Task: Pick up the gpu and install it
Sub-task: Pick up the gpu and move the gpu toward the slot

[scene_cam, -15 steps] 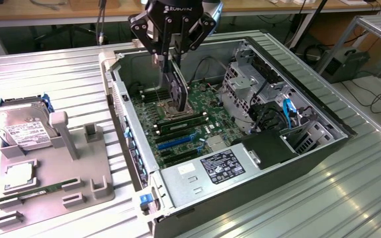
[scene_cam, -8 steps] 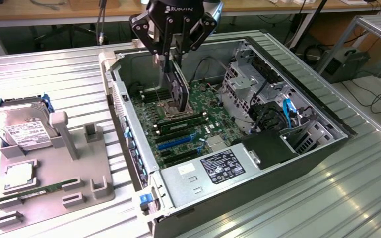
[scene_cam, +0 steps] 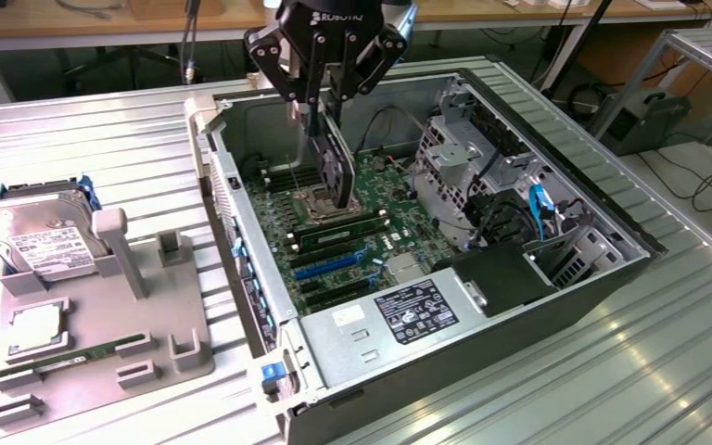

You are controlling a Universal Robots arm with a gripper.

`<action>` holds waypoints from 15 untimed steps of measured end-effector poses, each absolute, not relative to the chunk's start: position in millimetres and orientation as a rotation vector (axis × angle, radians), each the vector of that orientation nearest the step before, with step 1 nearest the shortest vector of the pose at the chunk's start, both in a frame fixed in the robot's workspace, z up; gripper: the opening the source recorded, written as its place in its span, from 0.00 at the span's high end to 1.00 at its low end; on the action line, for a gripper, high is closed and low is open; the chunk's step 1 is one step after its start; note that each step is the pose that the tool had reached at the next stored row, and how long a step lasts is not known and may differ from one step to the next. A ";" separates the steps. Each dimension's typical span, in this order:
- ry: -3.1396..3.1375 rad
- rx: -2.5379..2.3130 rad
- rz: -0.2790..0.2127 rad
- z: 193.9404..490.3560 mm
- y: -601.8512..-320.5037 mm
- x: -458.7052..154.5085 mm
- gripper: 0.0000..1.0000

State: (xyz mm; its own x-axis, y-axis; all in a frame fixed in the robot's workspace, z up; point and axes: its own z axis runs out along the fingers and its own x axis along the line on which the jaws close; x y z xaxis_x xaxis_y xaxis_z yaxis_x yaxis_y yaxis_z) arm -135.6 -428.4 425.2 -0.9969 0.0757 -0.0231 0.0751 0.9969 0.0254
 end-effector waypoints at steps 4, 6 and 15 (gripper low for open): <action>3.115 0.118 0.038 425.0 -428.4 -134.8 0.73; 3.115 0.118 0.038 424.9 -428.4 -134.3 0.73; 3.115 0.118 0.038 424.4 -428.4 -132.3 0.73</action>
